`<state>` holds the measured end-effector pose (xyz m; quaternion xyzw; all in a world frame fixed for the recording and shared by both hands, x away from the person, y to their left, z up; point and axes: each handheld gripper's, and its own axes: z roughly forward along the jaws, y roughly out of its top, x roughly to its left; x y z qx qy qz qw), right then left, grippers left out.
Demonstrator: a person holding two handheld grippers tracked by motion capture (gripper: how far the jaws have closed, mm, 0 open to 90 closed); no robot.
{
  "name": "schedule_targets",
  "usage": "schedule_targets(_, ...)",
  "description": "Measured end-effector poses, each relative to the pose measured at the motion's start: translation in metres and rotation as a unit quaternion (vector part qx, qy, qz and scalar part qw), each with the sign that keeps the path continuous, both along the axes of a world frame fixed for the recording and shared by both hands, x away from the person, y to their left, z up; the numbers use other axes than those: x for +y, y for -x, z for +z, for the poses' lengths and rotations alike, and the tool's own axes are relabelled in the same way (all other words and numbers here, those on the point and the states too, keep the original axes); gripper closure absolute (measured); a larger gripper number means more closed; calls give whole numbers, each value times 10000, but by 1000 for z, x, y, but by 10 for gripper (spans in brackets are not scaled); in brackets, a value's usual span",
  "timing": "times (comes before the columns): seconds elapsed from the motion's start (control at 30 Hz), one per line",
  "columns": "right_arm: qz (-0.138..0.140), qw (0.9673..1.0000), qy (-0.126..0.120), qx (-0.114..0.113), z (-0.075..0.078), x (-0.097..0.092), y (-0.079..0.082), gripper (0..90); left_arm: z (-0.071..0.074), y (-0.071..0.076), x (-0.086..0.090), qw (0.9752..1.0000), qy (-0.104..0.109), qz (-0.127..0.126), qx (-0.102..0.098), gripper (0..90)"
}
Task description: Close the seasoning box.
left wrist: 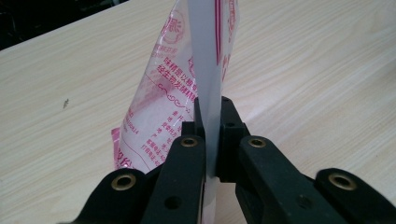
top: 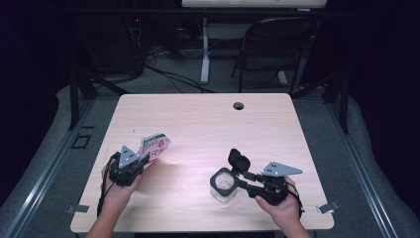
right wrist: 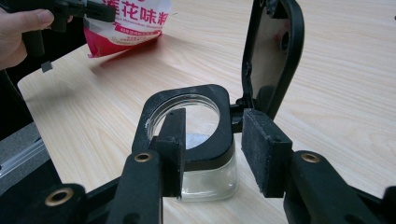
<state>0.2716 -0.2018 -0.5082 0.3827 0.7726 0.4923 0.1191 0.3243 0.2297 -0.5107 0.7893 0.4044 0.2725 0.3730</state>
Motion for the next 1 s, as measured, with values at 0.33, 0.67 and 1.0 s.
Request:
schedule_targets(0.33,-12,10000,-5,1,0,0,0,606,22,-8,10,9996,-143,152,-176,900)
schedule_targets(0.67,-16,10000,-20,18,0,-1,0,606,47,-9,19,9991,16,200,-372,900)
schedule_targets(1.0,-38,10000,37,-4,0,-1,0,618,59,-1,-6,9985,121,-255,-468,900)
